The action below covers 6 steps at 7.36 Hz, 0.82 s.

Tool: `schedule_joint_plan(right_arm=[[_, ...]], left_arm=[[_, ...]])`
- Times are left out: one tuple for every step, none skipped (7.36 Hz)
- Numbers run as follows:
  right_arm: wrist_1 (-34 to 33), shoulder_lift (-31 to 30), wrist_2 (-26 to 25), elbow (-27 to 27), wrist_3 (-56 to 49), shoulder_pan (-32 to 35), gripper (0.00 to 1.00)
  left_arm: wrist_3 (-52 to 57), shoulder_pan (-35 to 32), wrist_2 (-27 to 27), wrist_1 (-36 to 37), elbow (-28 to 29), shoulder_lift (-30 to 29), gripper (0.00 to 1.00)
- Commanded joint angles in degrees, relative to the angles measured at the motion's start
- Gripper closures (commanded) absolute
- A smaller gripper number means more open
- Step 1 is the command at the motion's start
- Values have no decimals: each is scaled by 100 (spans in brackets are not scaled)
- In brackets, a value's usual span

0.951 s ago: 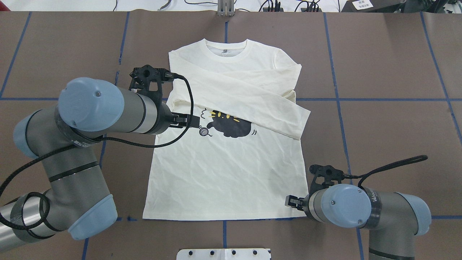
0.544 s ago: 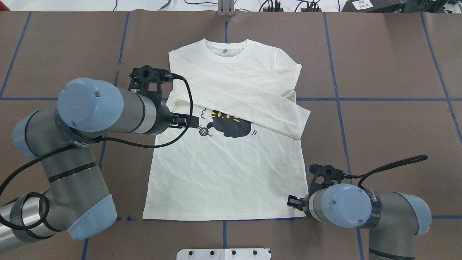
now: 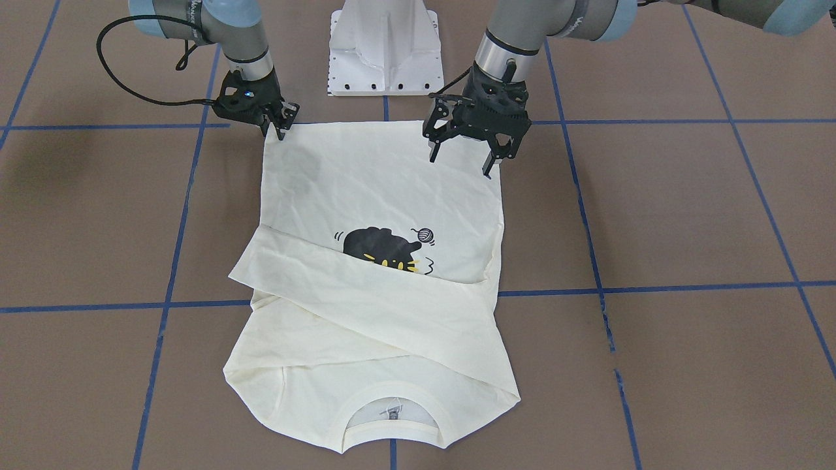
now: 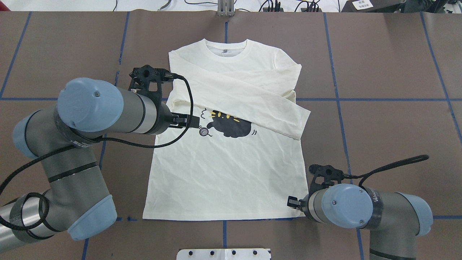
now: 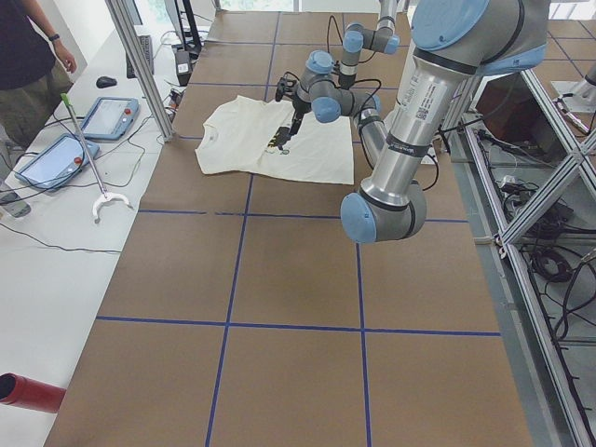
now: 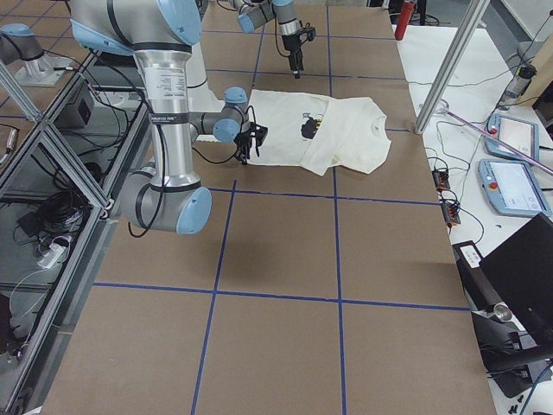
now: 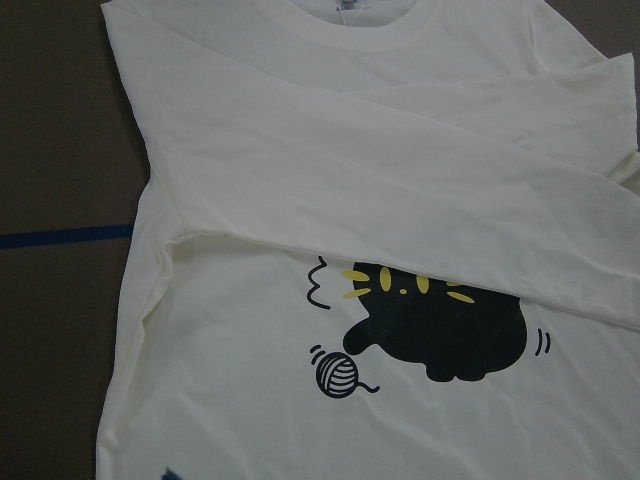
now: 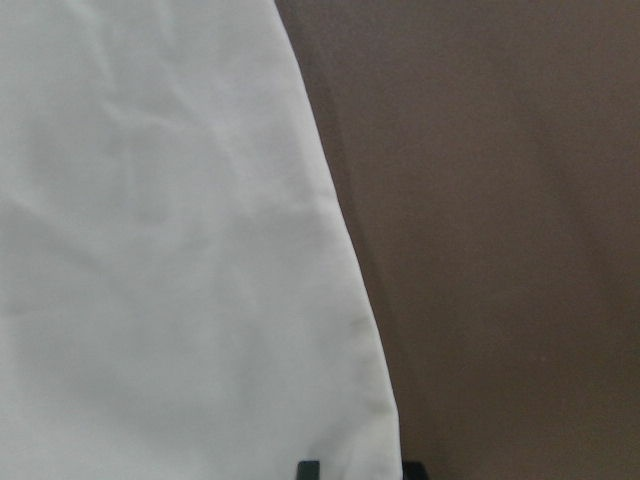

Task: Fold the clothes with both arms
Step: 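Lower both grippers toward the hem corners nearest the robot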

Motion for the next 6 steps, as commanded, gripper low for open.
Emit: schedule_joint_plan(right_arm=[[6, 2, -2, 30, 0, 2, 79], [6, 2, -11, 30, 17, -7, 93], [6, 2, -28, 30, 52, -7, 100], [6, 10, -63, 47, 61, -16, 100], [14, 150, -81, 91, 61, 10, 100], [6, 334, -81, 144, 70, 106, 100]], left_arm=[[9, 0, 0, 0, 4, 8, 0], [9, 0, 0, 0, 13, 8, 0], [0, 0, -9, 0, 13, 0, 0], [-9, 9, 0, -9, 13, 17, 0], [-78, 35, 0, -26, 74, 26, 0], [-740, 174, -78, -26, 31, 174, 0]])
